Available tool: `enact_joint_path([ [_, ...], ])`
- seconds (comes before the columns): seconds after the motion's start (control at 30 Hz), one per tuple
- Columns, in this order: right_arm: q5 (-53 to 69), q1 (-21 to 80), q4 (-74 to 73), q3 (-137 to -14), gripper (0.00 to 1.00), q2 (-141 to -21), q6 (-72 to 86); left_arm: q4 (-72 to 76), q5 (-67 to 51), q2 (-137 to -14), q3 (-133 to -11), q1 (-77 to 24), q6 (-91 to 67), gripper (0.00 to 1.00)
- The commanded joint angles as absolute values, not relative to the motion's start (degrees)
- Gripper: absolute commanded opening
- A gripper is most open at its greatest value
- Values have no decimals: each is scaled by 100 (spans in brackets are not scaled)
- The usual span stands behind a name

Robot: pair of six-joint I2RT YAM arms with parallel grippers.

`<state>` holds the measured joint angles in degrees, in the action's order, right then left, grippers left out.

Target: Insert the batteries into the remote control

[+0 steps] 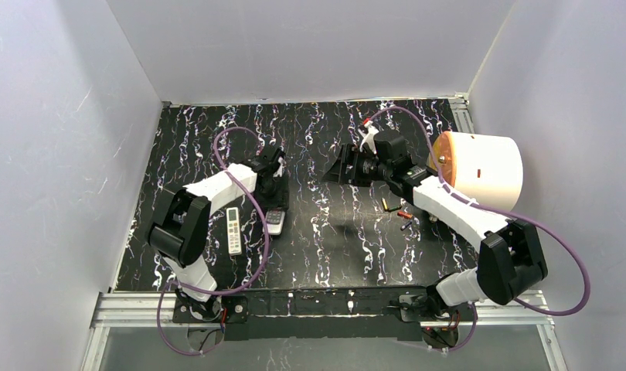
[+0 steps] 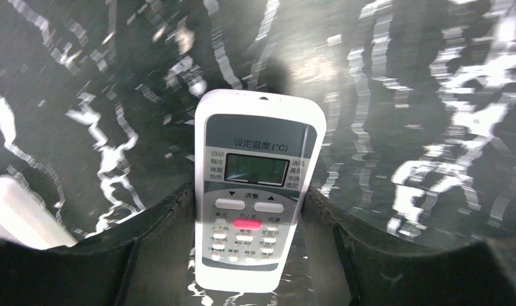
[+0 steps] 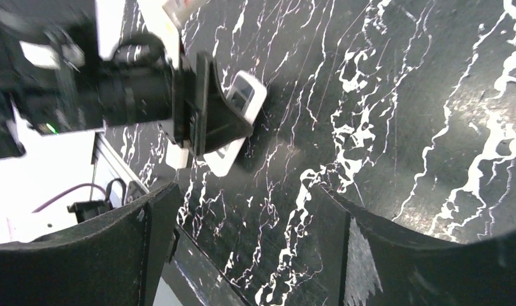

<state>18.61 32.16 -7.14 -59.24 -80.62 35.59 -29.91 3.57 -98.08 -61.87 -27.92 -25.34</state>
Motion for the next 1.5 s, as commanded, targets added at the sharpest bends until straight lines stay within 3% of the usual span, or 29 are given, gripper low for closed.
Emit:
enact_joint_path([
  [0.0, 2448, 3253, 434, -5416, 87, -7686, 3633, -2989, -1074, -9668, -6970, -2587, -2203, 25],
  [0.2, 2881, 3281, 1708, -4792, 99, -7267, 4145, -2718, -3193, -9507, -7604, -2246, -2395, 25],
  [0.4, 2926, 3311, 2816, -4426, 99, -7048, 5016, -1804, -4677, -9131, -7815, -2023, -3267, 25],
  [0.6, 2918, 3366, 3458, -4342, 99, -7162, 5665, -537, -5380, -8756, -7646, -1956, -4544, 26],
  [0.7, 2982, 3394, 3395, -4493, 99, -7296, 5852, 410, -5624, -8607, -7386, -1956, -5341, 27],
  [1.0, 3232, 3507, 3718, -4799, 98, -7574, 6491, 461, -5662, -8320, -7463, -1952, -5554, 28],
  [1.4, 3344, 3748, 5238, -4919, 83, -7866, 7308, 835, -5468, -8044, -7282, -1962, -5821, 27],
  [1.47, 3331, 3758, 5452, -4925, 77, -7912, 7420, 1040, -5460, -8017, -7187, -1967, -5967, 27],
])
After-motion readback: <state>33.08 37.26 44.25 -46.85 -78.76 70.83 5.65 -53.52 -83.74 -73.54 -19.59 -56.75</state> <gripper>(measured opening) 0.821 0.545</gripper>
